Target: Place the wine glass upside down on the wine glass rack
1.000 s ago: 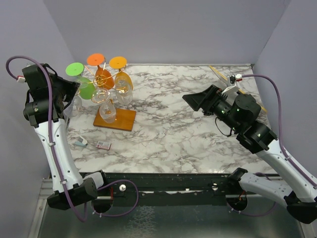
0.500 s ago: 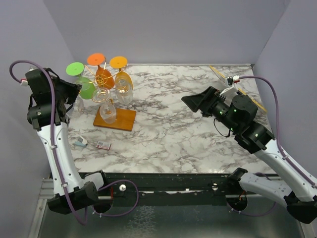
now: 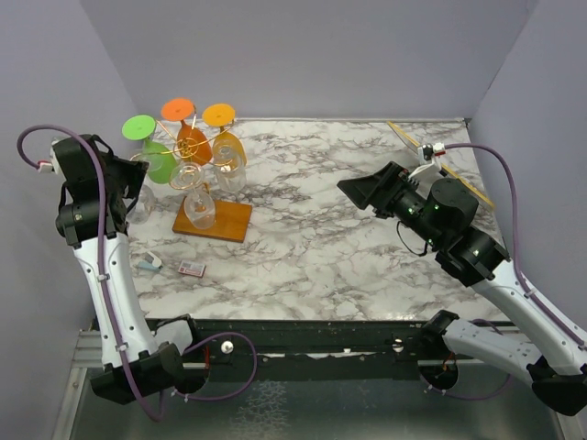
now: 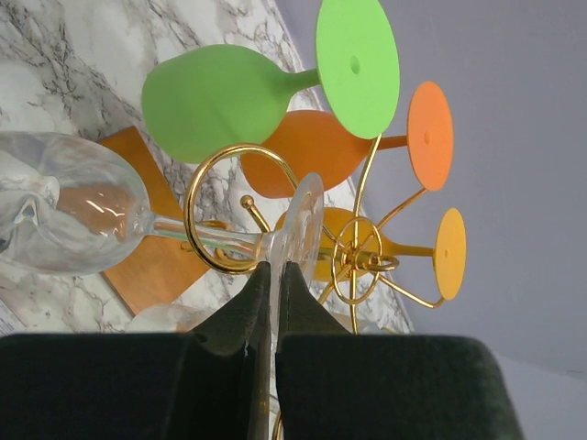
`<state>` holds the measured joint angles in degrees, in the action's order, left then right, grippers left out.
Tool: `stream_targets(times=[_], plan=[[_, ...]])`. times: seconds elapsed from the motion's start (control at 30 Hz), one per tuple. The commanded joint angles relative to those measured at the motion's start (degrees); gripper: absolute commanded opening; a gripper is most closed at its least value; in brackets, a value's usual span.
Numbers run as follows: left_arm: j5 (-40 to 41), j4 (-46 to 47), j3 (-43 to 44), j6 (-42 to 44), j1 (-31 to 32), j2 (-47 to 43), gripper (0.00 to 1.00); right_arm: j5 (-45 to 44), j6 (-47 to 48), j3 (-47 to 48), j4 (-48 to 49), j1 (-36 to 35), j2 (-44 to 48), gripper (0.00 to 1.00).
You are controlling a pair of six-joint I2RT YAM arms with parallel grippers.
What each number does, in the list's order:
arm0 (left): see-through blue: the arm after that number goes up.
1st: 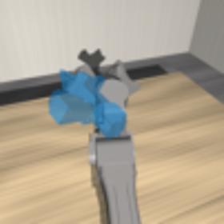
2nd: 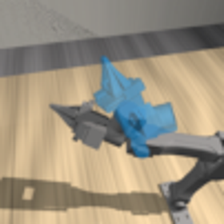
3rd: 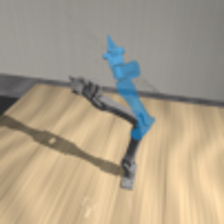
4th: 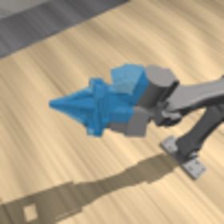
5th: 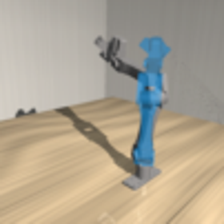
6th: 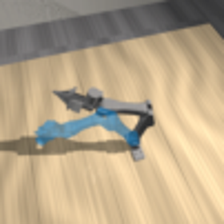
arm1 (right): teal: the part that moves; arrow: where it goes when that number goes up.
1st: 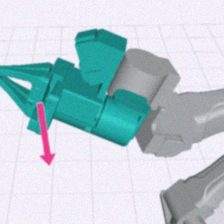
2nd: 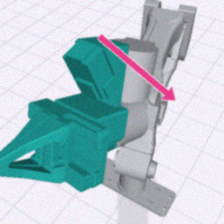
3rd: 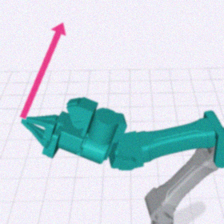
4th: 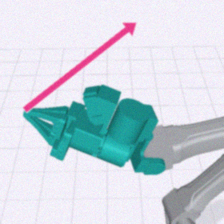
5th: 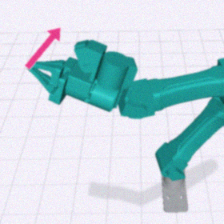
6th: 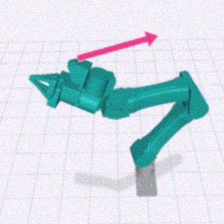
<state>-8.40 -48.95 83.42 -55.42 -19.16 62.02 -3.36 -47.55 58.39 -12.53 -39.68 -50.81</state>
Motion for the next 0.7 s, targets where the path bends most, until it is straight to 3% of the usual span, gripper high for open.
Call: stream_targets(times=[0.0,0.33,0.67], plan=[[0.1,-4.33,-2.56,-2.12,0.79,-0.55,0.02,-1.07,-0.09,0.38,0.32,-0.03,0.54,0.83],[5.35,-5.19,-6.31,-3.91,0.79,-3.65,0.15,0.16,0.39,0.91,-0.05,-0.05,-0.19,0.83],[5.06,-2.44,-10.63,-1.8,0.79,-5.73,0.56,1.3,-0.16,0.97,0.36,-0.04,-0.45,0.83]])
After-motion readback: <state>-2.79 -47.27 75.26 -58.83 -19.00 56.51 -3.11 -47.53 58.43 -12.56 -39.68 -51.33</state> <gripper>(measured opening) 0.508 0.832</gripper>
